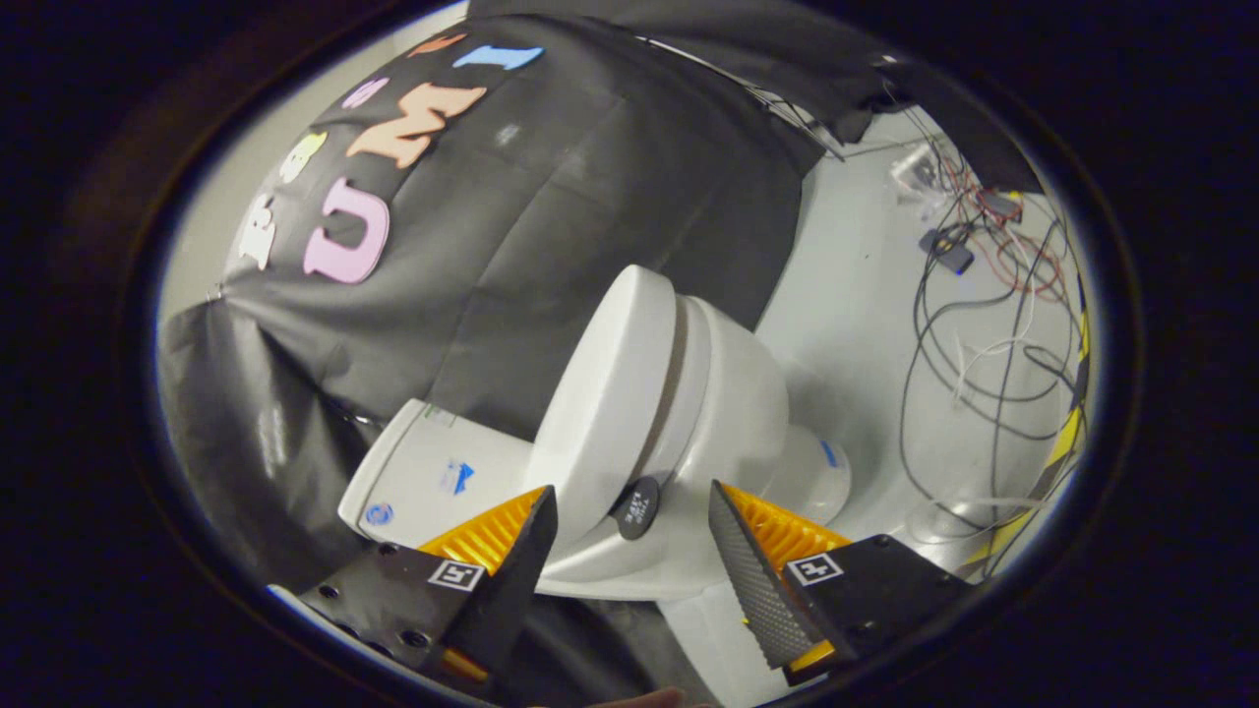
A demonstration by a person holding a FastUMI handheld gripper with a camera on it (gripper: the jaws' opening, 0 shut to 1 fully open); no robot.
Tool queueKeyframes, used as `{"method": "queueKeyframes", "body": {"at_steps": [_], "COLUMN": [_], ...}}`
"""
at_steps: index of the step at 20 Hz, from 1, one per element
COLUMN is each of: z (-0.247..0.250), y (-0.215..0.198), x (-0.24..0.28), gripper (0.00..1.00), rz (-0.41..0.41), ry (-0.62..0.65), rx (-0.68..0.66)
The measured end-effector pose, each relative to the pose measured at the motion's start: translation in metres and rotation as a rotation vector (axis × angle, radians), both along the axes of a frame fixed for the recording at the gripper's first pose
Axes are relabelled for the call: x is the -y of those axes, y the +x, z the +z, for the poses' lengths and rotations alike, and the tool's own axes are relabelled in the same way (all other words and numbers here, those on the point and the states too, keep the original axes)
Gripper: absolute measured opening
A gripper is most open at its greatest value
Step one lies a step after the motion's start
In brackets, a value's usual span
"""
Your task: Open the toilet lid.
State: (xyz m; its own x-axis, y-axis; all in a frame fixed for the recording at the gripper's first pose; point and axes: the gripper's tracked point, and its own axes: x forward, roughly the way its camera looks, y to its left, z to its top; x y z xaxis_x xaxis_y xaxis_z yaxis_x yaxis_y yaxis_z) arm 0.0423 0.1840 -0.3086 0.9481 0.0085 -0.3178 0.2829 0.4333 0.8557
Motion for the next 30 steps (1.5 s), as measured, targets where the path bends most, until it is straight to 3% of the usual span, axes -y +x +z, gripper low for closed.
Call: {"method": "queueKeyframes", "body": {"at_steps": [1, 4, 6, 8, 12, 18, 20, 21, 23, 26, 30], "z": [-0.002, -0.030, -0.026, -0.043, -0.039, -0.043, -0.043, -0.064, -0.052, -0.041, -0.035], "y": [0.008, 0.009, 0.013, 0.016, 0.013, 0.015, 0.017, 0.049, 0.026, 0.023, 0.022], "x": [0.003, -0.003, 0.014, 0.023, 0.018, 0.019, 0.023, 0.028, 0.022, 0.017, 0.013], "gripper": [0.96, 0.71, 0.62, 0.52, 0.32, 0.32, 0.32, 0.32, 0.01, 0.01, 0.01], "rz": [-0.007, 0.028, -0.026, -0.097, -0.088, -0.138, -0.119, -0.076, -0.051, -0.053, -0.110], "ry": [0.025, 0.090, 0.130, 0.185, 0.069, 0.163, 0.109, 0.088, 0.038, 0.045, 0.230], "rx": [0.004, -0.122, -0.122, -0.240, -0.348, -0.300, -0.310, -0.329, -0.356, -0.356, -0.238]}}
